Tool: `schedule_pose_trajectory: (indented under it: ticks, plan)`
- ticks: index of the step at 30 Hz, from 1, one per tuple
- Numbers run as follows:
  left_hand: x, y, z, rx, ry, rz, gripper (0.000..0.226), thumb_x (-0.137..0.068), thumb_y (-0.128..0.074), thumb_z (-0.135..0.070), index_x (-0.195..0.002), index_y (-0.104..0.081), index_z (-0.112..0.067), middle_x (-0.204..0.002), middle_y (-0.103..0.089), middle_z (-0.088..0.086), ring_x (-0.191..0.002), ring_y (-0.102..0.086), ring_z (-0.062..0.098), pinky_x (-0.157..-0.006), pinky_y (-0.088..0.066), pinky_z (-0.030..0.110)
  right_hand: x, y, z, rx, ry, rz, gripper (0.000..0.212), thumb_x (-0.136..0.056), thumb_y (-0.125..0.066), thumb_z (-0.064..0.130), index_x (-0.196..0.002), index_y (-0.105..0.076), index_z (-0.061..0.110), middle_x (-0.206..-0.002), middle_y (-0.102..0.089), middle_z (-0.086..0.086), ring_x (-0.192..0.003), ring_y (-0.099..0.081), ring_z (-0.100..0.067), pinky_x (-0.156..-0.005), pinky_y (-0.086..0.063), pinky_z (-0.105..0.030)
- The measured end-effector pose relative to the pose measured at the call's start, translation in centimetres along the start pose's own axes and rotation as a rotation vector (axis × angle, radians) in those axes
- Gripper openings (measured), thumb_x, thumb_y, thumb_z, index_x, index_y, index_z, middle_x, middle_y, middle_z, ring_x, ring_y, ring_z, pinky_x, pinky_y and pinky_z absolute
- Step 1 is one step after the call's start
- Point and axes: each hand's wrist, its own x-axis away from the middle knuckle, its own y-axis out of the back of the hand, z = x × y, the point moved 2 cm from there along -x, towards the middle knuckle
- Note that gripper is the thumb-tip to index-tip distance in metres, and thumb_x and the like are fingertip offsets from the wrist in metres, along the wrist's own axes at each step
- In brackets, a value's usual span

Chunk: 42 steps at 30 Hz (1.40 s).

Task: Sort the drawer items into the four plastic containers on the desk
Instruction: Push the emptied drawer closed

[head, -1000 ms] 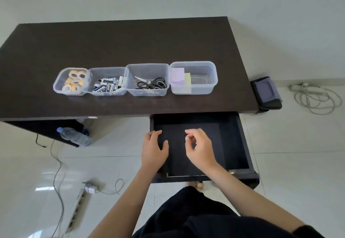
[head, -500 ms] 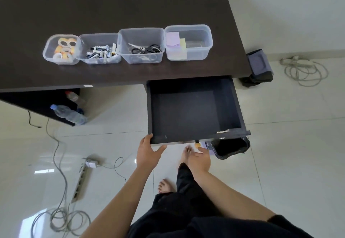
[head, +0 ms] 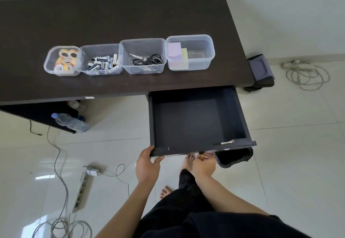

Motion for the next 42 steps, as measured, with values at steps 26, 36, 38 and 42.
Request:
schedule_pose_trajectory:
  ticks: [26,36,38,42]
  plan:
    - [-14.4,-0.3,-10.5,0.127,0.035,-0.201,0.083,-0.089,-0.062,-0.012,-0.149,-0.011,-0.04,-0.115,-0.051,0.001,-0.109,-0.055,0.023,-0.089,-0.043,0.031,-9.4,-7.3,14.9,0.149,0.283,0.319,0.096,-0.091,-0.062,0.015,-0.14,0.015,-0.015,-0.057,-0.052,0.006,-0.066,-0.056,-0.017,-0.056,-0.033,-0.017]
    - [-16.5,-0.4,-12.3,0.294,0.082,-0.293,0.061,-0.087,-0.065,-0.014,-0.139,-0.033,-0.019,-0.12,-0.057,0.007,-0.112,-0.058,0.023,-0.096,-0.045,0.033,-12.2,-9.7,17.0,0.247,0.326,0.342,0.09,-0.091,-0.061,0.015,-0.138,0.006,-0.022,-0.058,-0.057,0.003,-0.066,-0.056,-0.014,-0.06,-0.037,-0.009]
    - [-16.6,-0.4,-12.7,0.319,0.089,-0.294,0.058,-0.087,-0.066,-0.015,-0.136,-0.036,-0.017,-0.113,-0.059,0.006,-0.111,-0.059,0.02,-0.094,-0.044,0.029,-13.0,-10.2,17.7,0.263,0.337,0.324,0.059,-0.091,-0.062,0.015,-0.13,-0.033,-0.019,-0.055,-0.054,0.004,-0.053,-0.05,-0.006,-0.057,-0.031,-0.015]
    - [-16.3,0.0,-12.9,0.333,0.086,-0.244,0.063,-0.087,-0.067,-0.017,-0.139,-0.032,-0.016,-0.114,-0.06,0.007,-0.109,-0.059,0.017,-0.096,-0.044,0.03,-13.5,-10.6,17.9,0.279,0.302,0.349,0.027,-0.09,-0.061,0.017,-0.102,-0.056,-0.007,-0.051,-0.047,0.011,-0.051,-0.045,0.002,-0.056,-0.03,-0.016]
